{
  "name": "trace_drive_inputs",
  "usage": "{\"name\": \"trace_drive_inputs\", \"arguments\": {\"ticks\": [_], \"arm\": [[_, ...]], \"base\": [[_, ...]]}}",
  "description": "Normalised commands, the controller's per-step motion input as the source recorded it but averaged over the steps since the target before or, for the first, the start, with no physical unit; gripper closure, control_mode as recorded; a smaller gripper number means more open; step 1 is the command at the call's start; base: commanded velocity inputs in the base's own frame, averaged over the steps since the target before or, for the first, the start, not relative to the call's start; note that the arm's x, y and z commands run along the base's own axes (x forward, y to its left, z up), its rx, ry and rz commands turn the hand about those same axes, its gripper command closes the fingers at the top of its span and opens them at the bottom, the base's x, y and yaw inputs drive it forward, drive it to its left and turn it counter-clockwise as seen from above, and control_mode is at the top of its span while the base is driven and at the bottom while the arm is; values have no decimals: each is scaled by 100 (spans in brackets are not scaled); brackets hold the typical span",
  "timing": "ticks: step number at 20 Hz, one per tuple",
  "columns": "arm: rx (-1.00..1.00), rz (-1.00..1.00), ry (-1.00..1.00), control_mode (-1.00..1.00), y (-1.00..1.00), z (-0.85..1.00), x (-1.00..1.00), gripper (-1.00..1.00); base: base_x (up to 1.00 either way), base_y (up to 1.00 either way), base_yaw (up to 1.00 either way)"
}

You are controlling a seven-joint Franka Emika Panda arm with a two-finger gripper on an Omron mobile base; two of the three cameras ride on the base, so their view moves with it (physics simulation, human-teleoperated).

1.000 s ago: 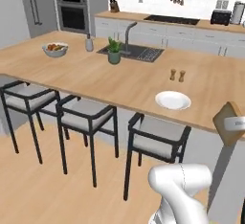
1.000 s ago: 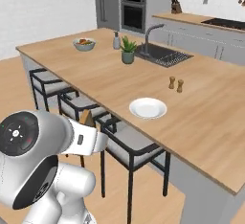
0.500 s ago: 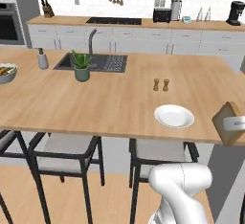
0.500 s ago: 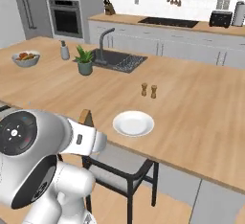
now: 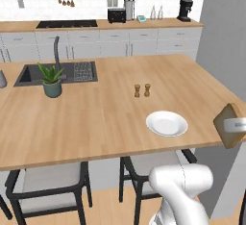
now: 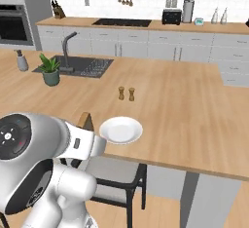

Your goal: Start the toaster. Once the lever pops up, take the bread to the plate on the dining counter.

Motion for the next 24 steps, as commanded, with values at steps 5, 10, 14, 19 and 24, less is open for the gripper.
{"name": "trace_drive_inputs", "arguments": {"ticks": [5,10,14,19,24], "arm": [[0,0,0,100,0,0,0,100],[0,0,10,-100,1,-3,60,100],[0,0,20,-100,9,-8,100,100],[0,0,2,-100,32,-14,100,100],[0,0,-3,-100,35,-45,90,100]], "base": [[65,31,-10],[34,9,-1],[0,0,0],[0,0,0],[0,0,0]]}}
